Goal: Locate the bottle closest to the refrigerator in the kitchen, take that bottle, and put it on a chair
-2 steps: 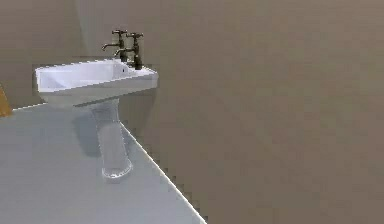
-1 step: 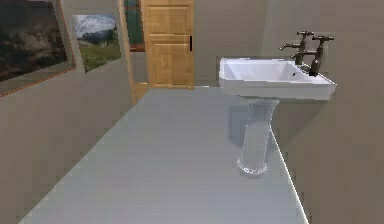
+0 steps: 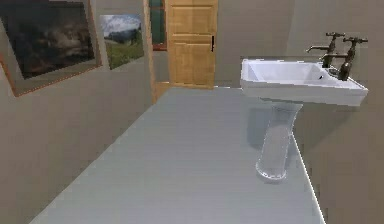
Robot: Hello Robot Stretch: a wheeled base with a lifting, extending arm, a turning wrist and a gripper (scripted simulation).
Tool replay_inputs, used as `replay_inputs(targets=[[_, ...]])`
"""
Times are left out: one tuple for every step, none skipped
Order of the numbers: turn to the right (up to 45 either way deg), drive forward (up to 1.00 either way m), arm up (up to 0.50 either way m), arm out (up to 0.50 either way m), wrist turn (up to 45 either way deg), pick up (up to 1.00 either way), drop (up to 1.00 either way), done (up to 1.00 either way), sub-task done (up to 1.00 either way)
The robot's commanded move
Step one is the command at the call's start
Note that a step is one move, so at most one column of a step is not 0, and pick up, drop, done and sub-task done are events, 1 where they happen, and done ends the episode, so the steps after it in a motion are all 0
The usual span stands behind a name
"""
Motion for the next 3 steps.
replay_inputs(targets=[[0.0,1.00,0.00,0.00,0.0,0.00,0.00,0.00,0.00],[-3.0,0.00,0.00,0.00,0.0,0.00,0.00,0.00,0.00],[0.0,1.00,0.00,0.00,0.0,0.00,0.00,0.00,0.00]])
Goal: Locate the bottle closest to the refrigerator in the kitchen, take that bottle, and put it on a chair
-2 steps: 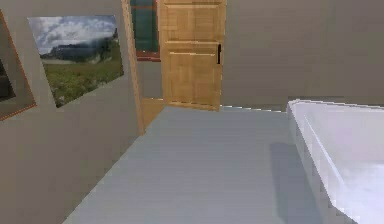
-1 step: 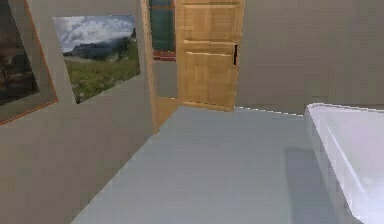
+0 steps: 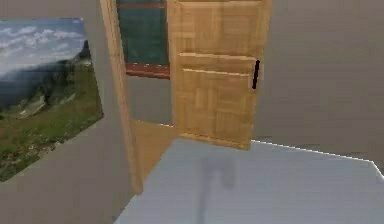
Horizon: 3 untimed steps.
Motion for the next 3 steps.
replay_inputs(targets=[[0.0,1.00,0.00,0.00,0.0,0.00,0.00,0.00,0.00],[0.0,0.60,0.00,0.00,0.0,0.00,0.00,0.00,0.00],[-45.0,0.00,0.00,0.00,0.0,0.00,0.00,0.00,0.00]])
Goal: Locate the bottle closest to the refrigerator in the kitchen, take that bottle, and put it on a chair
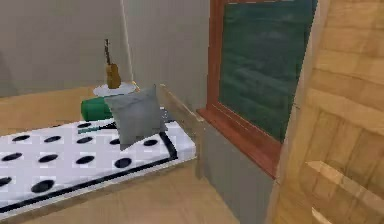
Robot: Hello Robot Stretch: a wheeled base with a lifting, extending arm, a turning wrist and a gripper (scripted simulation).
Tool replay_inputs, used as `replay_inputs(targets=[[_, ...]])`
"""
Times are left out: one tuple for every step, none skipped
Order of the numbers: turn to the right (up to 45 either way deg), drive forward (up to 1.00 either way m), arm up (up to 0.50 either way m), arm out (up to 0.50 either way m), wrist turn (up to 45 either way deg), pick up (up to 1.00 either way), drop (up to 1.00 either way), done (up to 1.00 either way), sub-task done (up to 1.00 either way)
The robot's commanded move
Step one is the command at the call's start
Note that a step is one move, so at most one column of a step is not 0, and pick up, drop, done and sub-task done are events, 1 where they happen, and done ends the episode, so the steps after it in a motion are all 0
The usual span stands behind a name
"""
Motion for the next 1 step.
replay_inputs(targets=[[-21.0,0.00,0.00,0.00,0.0,0.00,0.00,0.00,0.00]])
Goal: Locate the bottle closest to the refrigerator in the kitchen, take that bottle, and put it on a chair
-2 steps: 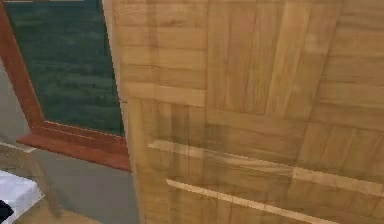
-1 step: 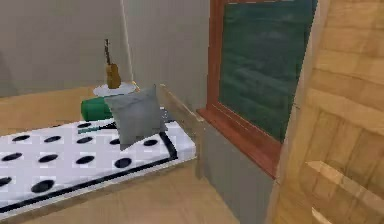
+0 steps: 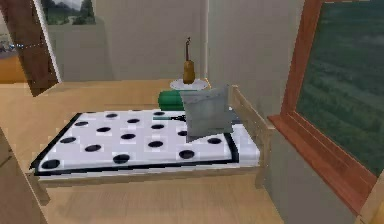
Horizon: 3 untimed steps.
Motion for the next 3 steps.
replay_inputs(targets=[[0.0,0.40,0.00,0.00,0.0,0.00,0.00,0.00,0.00],[-45.0,0.00,0.00,0.00,0.0,0.00,0.00,0.00,0.00],[0.0,0.45,0.00,0.00,0.0,0.00,0.00,0.00,0.00]])
